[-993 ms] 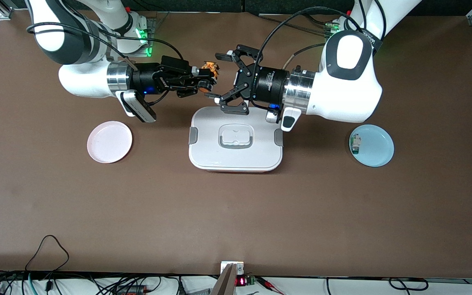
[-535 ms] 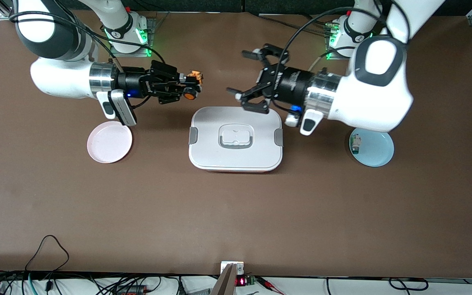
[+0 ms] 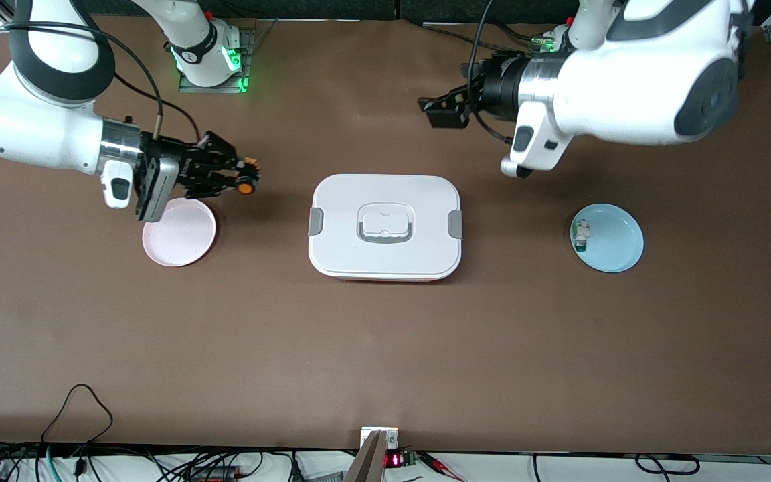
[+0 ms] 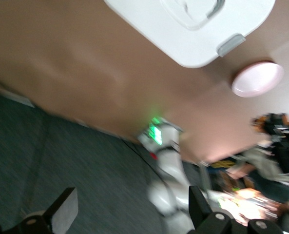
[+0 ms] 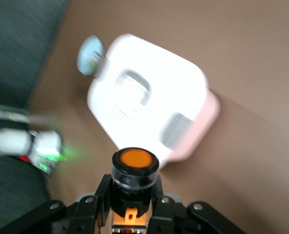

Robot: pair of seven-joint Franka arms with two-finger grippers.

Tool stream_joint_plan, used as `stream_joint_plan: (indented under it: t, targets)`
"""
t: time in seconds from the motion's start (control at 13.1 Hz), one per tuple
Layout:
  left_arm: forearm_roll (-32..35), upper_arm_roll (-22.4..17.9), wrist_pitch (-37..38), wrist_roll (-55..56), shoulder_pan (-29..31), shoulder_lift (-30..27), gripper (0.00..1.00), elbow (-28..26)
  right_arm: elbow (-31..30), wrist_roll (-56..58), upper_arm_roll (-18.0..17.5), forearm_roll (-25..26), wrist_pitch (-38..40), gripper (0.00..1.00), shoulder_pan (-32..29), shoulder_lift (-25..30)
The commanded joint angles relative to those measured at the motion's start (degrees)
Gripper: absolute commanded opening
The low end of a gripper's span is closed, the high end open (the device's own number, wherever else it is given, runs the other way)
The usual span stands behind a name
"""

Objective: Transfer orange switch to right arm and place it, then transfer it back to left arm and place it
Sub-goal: 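Carry the switch toward the pink plate while the left gripper withdraws, then lower the switch onto the pink plate and open the right gripper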

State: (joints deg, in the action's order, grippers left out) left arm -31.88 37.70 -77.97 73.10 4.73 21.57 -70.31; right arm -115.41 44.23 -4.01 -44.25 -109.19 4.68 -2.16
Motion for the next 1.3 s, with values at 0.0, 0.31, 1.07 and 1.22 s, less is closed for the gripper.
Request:
stream_joint_plan:
  t: [0.0, 0.31, 1.07, 1.22]
  targets:
    - [8.73, -0.17, 5.00, -11.01, 0.01, -2.67, 1.00, -0.10, 1.16, 2.52, -0.65, 14.05, -0.15, 0.36, -1.08, -0.03]
    - [20.43, -0.43, 7.65, -31.91, 0.27, -5.22, 1.00, -0.80, 0.72, 6.65, -0.65, 32.69, -0.24, 0.36, -0.91, -1.88]
    - [24.50, -1.13, 6.86, -43.82, 4.23, -6.18, 0.99, -1.06, -9.21, 22.83, -0.65, 58.55, -18.86, 0.36, -1.26, -5.22]
    - [24.49, -1.31, 7.13, -44.18, 5.10, -7.06, 0.99, -2.20, -9.83, 22.92, -0.65, 62.25, -19.65, 0.36, -2.30, -5.83]
